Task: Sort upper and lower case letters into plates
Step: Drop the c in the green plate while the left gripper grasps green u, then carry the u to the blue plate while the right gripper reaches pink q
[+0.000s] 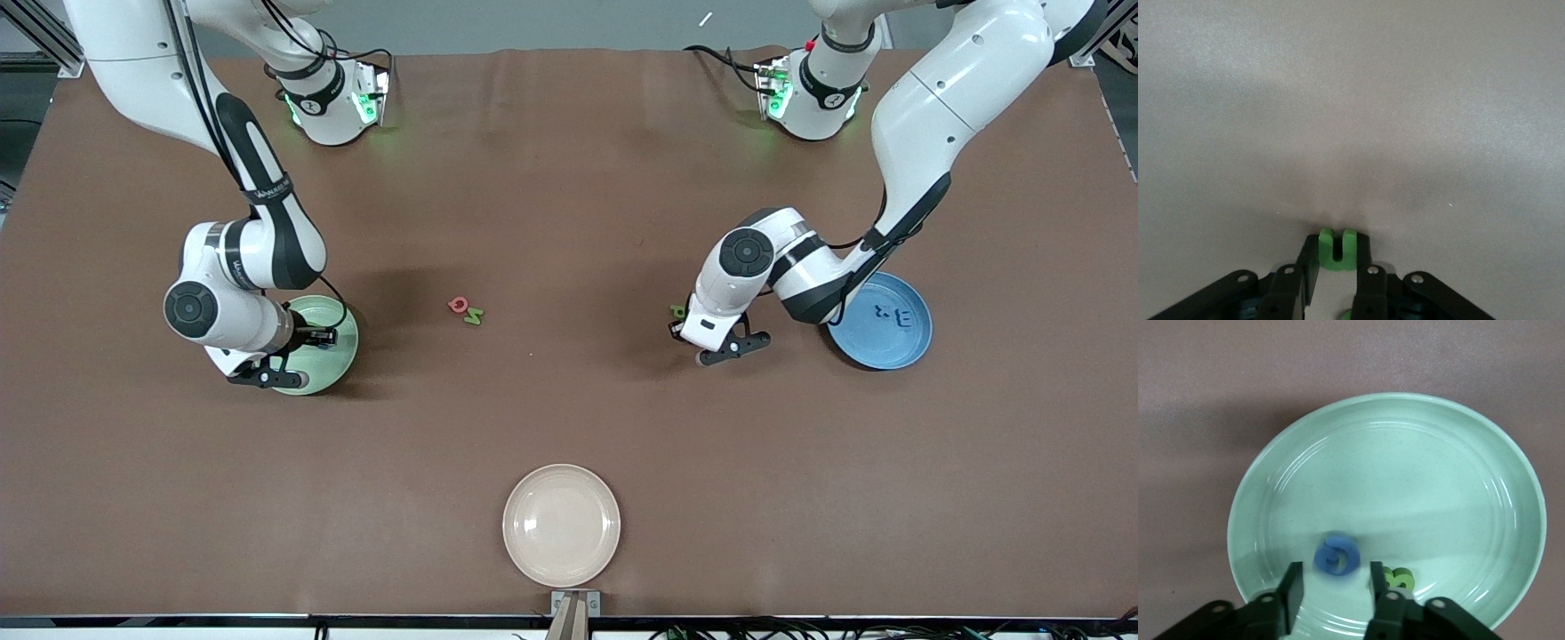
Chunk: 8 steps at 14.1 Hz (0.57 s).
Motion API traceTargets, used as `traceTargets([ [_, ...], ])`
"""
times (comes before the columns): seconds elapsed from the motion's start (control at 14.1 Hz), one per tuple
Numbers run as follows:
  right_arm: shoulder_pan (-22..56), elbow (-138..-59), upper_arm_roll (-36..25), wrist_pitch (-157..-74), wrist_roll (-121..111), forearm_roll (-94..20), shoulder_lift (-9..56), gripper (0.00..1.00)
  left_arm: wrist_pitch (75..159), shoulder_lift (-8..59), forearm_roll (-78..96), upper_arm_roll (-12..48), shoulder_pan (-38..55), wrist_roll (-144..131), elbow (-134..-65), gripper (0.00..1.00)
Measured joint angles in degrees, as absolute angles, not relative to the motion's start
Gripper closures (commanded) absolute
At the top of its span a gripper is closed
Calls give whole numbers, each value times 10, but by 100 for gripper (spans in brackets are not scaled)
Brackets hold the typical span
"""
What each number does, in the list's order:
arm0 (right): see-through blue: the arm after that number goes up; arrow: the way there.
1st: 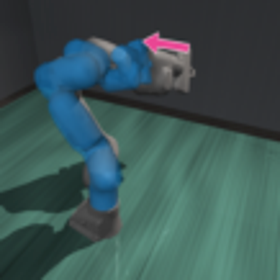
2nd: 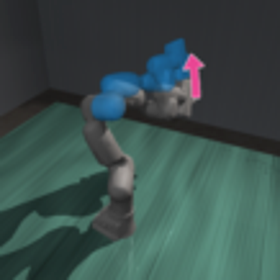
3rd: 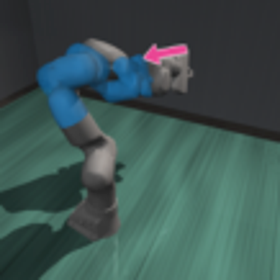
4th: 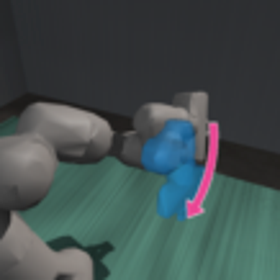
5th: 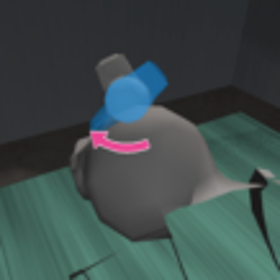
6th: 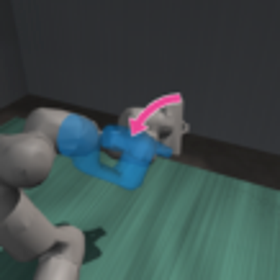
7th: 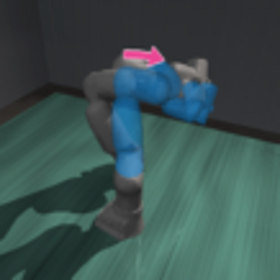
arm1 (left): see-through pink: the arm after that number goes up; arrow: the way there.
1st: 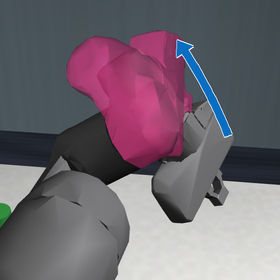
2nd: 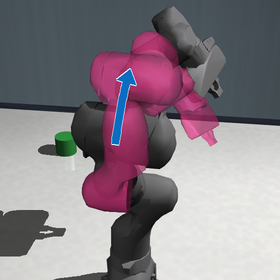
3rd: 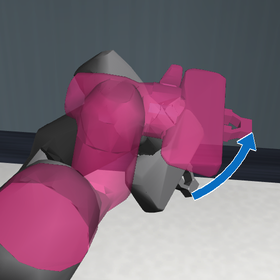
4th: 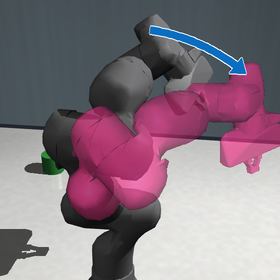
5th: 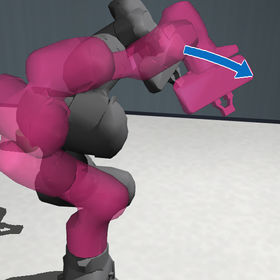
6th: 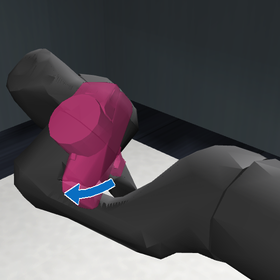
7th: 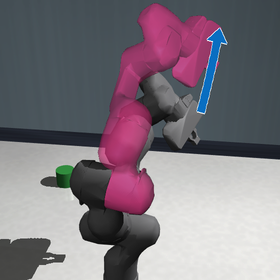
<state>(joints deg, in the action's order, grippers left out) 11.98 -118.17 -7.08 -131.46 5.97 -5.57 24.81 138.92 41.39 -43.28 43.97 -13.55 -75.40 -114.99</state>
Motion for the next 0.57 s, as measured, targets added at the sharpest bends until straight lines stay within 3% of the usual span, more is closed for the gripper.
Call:
traceTargets([
  [0.57, 121, -1173, -64, -1290, 69, -56, 242, 0, 1349, 387, -434, 456, -171, -750, -1134, 92],
])
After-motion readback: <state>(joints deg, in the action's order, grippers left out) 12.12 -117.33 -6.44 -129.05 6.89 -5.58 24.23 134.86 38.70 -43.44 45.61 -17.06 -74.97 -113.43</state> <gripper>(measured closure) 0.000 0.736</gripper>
